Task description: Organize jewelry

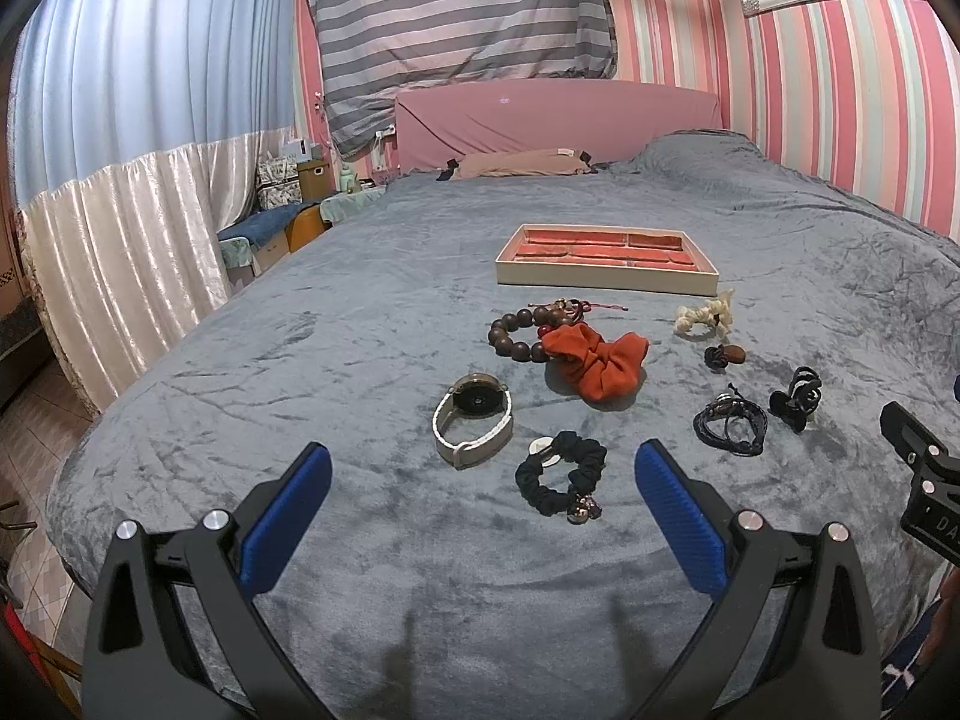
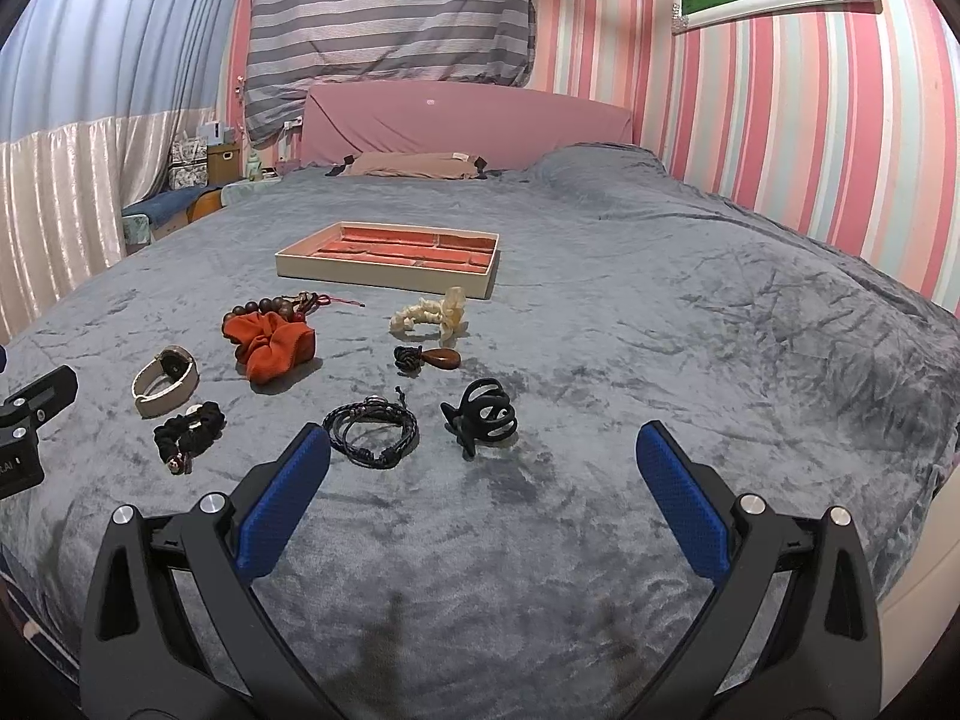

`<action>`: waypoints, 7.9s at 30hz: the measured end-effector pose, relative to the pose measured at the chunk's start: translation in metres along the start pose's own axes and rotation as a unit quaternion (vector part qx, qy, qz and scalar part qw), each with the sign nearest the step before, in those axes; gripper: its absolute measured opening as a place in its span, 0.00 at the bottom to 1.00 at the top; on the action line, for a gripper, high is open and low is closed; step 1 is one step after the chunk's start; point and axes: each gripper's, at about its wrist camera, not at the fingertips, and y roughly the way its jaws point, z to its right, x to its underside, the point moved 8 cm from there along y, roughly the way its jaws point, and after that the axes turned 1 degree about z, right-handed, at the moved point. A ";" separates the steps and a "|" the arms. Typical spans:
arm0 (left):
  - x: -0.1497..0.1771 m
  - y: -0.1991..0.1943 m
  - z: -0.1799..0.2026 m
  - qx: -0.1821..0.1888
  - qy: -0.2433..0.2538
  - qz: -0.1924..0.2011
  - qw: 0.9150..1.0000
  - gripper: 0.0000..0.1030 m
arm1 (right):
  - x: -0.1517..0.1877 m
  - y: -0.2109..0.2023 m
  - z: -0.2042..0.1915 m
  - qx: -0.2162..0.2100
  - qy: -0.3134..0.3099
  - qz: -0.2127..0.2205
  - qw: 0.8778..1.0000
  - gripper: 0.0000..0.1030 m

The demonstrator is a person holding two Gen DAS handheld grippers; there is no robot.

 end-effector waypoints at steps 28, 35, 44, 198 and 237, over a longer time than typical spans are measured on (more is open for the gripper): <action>0.002 0.000 -0.003 0.002 -0.001 -0.002 1.000 0.96 | 0.001 -0.001 0.004 0.005 0.005 -0.001 1.000 0.96; 0.003 0.001 -0.001 0.002 -0.001 -0.002 1.000 0.96 | 0.001 -0.001 0.004 0.005 0.005 -0.001 1.000 0.96; 0.007 0.002 0.007 0.004 0.000 -0.002 1.000 0.96 | 0.001 -0.001 0.006 0.009 0.006 -0.001 1.000 0.96; -0.002 0.212 -0.038 0.112 -0.044 -0.156 0.980 0.39 | -0.009 0.194 0.023 -0.049 0.035 -0.132 0.989 0.45; -0.237 0.512 0.088 0.125 0.016 -0.176 0.976 0.39 | -0.212 0.523 -0.028 -0.049 0.059 -0.192 0.978 0.45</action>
